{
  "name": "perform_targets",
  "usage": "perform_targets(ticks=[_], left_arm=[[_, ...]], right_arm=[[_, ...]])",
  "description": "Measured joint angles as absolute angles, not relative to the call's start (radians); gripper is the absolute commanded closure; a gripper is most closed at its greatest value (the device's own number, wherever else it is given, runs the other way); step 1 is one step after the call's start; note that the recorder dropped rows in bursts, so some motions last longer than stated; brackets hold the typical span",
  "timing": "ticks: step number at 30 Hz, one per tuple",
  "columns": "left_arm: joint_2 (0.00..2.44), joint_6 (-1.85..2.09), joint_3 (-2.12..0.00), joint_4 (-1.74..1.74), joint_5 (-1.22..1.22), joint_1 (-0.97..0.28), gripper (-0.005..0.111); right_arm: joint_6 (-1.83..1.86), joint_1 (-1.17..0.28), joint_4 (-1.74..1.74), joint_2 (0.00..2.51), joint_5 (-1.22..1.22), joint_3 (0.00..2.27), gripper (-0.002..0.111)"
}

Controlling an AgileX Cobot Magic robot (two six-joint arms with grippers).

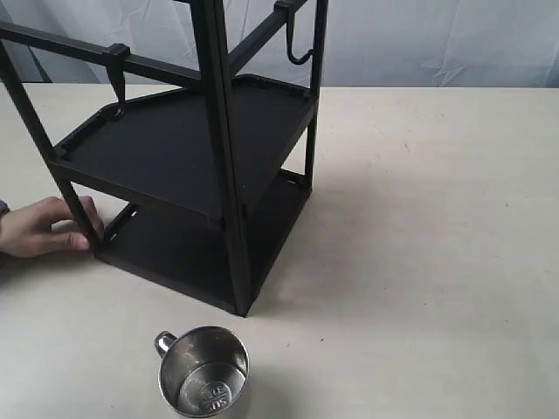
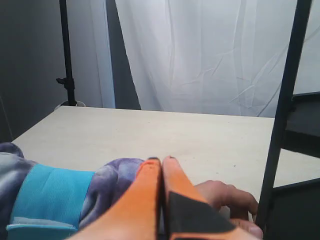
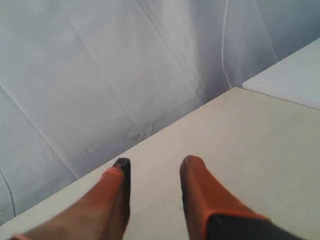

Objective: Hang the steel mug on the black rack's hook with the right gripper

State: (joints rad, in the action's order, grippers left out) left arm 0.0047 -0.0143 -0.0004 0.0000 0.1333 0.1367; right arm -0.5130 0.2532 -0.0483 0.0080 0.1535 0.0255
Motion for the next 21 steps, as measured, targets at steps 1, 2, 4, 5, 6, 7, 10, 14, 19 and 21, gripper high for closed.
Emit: perform_targets(ticks=[1,2,4,5,6,7,10,14,19,21], left_arm=[[0.005,-0.014,0.0,0.0,0.133,0.137,0.105],[0.005,-0.014,0.0,0.0,0.133,0.137,0.105],[0.005,-0.014,0.0,0.0,0.133,0.137,0.105],[0.005,-0.014,0.0,0.0,0.133,0.137,0.105],[0.005,-0.014,0.0,0.0,0.133,0.137,0.105],[0.005,-0.014,0.0,0.0,0.133,0.137,0.105],[0.005,-0.014,0.0,0.0,0.133,0.137,0.105],[0.005,-0.014,0.0,0.0,0.133,0.137,0.105],[0.005,-0.014,0.0,0.0,0.133,0.137,0.105],[0.005,-0.014,0.0,0.0,0.133,0.137,0.105]], right_arm=[[-0.513,0.253,-0.043,0.008,0.149,0.026,0.074],[-0.516,0.253,-0.005,0.008,0.128,0.026,0.074],[-0.55,0.253,0.148,0.008,0.049,0.026,0.074],[-0.562,0.253,0.198,0.008,0.014,0.026,0.074],[-0.581,0.253,0.34,0.008,-0.054,0.026,0.074],[-0.591,0.253,0.437,0.008,-0.102,0.026,0.074],[-0.6,0.253,0.625,0.007,-0.216,0.026,0.074],[-0.602,0.253,0.686,0.006,-0.401,0.026,0.074],[-0.632,0.253,0.668,0.006,-0.569,0.035,0.074],[-0.65,0.253,0.612,0.006,-0.585,0.043,0.074]])
